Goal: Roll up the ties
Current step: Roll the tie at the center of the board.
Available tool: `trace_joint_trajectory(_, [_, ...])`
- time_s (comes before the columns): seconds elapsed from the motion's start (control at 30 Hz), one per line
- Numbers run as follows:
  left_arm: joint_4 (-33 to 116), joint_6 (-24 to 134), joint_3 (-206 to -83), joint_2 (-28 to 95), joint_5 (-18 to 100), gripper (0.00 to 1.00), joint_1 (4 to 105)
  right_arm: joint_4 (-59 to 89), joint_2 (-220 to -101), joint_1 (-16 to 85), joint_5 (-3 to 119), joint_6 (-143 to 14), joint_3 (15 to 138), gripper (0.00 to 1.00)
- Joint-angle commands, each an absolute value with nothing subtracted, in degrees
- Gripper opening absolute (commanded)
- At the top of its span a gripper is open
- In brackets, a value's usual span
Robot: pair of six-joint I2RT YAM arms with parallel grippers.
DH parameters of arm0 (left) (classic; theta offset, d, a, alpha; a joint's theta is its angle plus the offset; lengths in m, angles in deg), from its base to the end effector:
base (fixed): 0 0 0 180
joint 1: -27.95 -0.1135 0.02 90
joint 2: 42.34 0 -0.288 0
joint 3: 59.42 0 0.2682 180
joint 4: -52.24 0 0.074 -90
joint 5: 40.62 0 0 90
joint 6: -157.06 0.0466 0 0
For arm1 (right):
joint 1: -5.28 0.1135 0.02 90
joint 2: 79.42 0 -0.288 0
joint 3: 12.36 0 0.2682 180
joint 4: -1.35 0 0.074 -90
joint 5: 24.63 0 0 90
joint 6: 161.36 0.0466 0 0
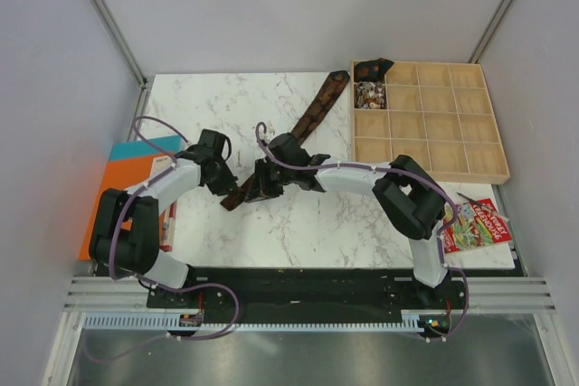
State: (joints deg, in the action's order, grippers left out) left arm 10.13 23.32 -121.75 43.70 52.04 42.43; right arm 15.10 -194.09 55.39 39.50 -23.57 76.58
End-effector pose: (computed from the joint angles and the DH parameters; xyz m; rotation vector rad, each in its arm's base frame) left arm 0.2862 -0.0717 0.1830 -0.7056 2.6491 -0.2301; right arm 0.2866 0.3747 0.1851 -0.3311 2.5688 1.3047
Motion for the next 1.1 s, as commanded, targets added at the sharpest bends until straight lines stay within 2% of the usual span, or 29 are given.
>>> trace_joint_trajectory(0.0, [13.2,23.4,-122.9,45.4,51.8,0.24,42.3,12.2,-195.2,55.5,38.6,-23.2,78.5,0.14])
trace_joint_trajectory(0.17, [13.8,22.7,-123.1,46.3,51.8,0.24,42.4,9.3,-196.3,55.6,39.0,-21.4,78.5,0.13])
trace_joint_trajectory(0.4, [14.0,22.4,-123.8,44.4,50.5,0.3,42.4,5.0,-197.3,55.5,42.5,-17.1,77.2,0.17])
trace_joint_trajectory(0.73, [12.0,22.9,-123.8,41.6,52.4,0.32,42.3,2.4,-199.1,55.6,43.3,-14.1,77.9,0.15])
trace_joint_trajectory(1.07, [9.9,24.5,-125.1,39.2,54.4,0.42,42.0,0.0,-199.3,55.8,42.4,-12.4,77.3,0.15])
